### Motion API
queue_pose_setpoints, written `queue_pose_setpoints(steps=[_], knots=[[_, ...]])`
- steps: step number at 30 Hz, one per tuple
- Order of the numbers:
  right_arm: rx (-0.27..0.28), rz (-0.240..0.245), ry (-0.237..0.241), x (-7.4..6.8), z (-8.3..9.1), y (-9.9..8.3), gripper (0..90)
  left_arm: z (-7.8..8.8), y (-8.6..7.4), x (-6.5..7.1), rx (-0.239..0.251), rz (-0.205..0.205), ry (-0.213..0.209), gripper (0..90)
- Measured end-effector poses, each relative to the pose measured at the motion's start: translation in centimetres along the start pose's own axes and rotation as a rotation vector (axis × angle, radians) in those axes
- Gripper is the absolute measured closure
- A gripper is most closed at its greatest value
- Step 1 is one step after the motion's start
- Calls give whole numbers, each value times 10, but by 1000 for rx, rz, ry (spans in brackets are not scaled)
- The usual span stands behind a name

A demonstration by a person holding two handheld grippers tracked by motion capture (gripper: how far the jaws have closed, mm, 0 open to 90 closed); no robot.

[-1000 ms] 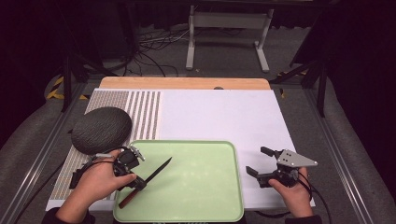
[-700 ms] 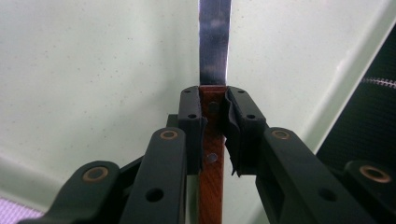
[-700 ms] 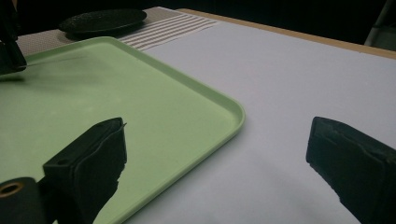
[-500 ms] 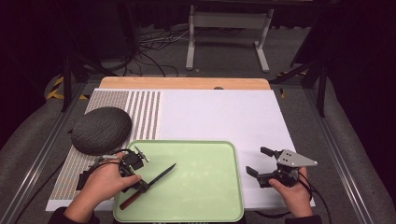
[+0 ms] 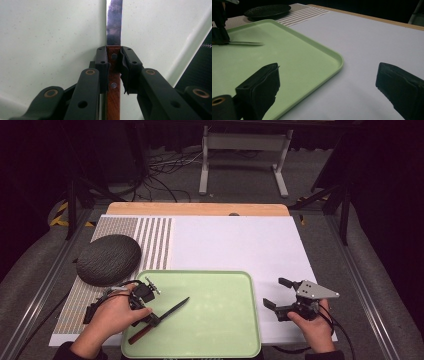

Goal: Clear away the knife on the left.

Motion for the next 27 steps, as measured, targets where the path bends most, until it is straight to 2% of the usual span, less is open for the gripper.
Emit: queue_pose_setpoints(steps=[6, 8, 9, 11, 14, 16, 17, 19, 22, 23, 27], knots=[[0, 0, 1, 0, 0, 0, 60, 0, 0, 1, -2, -14, 15, 773], [0, 0, 1, 0, 0, 0, 60, 0, 0, 2, 0, -29, 16, 766], [0, 0, 2, 0, 0, 0, 60, 0, 1, 3, 6, -30, 9, 733], [0, 0, 3, 0, 0, 0, 60, 2, 2, 5, 26, -36, -5, 611], [0, 1, 3, 0, 0, 0, 61, 6, 4, 6, 56, -56, 9, 486], [-1, 1, 3, 0, 0, 0, 61, 9, 7, 7, 96, -74, 20, 372], [0, 1, 3, 0, 0, 0, 61, 10, 10, 4, 123, -111, 49, 333], [0, 1, 4, 0, 0, 0, 61, 11, 11, 7, 139, -112, 35, 227], [-1, 2, 5, -1, 0, 0, 61, 14, 13, 9, 164, -143, 48, 191], [-1, 2, 4, -1, 0, 0, 61, 14, 13, 10, 168, -146, 54, 151], [0, 3, 6, -1, 0, 0, 61, 15, 18, 17, 214, -247, 64, 128]])
Point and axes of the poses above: each handheld gripper's, and its own axes: z roughly backward along the jaws, y roughly out of its top, x roughly to its right, the point moved 9 cm from there along -z, roughly forward along the jaws, and after that the axes turned 9 degrees about z, right-handed, at the moved point
